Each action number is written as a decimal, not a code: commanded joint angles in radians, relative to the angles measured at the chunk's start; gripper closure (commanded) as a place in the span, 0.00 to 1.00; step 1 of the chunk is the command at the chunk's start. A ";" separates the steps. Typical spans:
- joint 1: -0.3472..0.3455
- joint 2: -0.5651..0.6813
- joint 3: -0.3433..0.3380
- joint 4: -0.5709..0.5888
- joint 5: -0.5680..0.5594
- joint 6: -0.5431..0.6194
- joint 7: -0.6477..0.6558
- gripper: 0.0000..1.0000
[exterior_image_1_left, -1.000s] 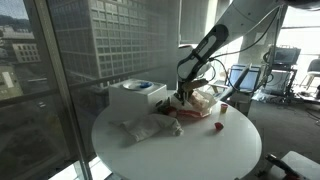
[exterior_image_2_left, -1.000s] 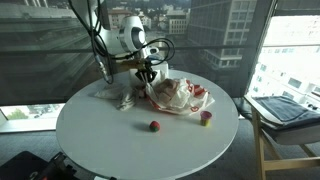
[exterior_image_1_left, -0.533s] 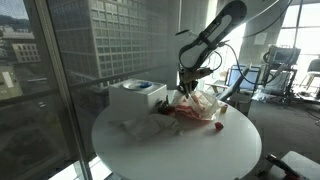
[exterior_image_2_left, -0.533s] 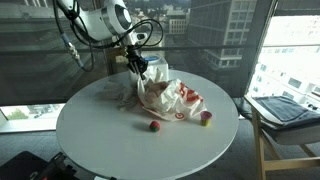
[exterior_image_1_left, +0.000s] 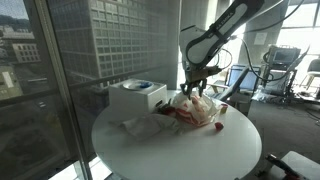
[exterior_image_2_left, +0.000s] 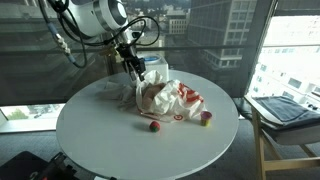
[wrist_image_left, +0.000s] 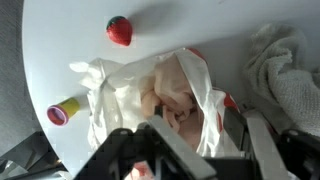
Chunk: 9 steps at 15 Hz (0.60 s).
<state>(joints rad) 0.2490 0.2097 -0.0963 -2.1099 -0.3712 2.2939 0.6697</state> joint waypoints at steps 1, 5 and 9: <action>-0.062 -0.188 0.031 -0.169 0.021 -0.027 0.020 0.05; -0.155 -0.255 0.036 -0.339 0.115 0.061 -0.032 0.00; -0.235 -0.214 0.020 -0.452 0.042 0.309 0.000 0.00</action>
<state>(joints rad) 0.0689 -0.0076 -0.0788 -2.4825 -0.2896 2.4482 0.6579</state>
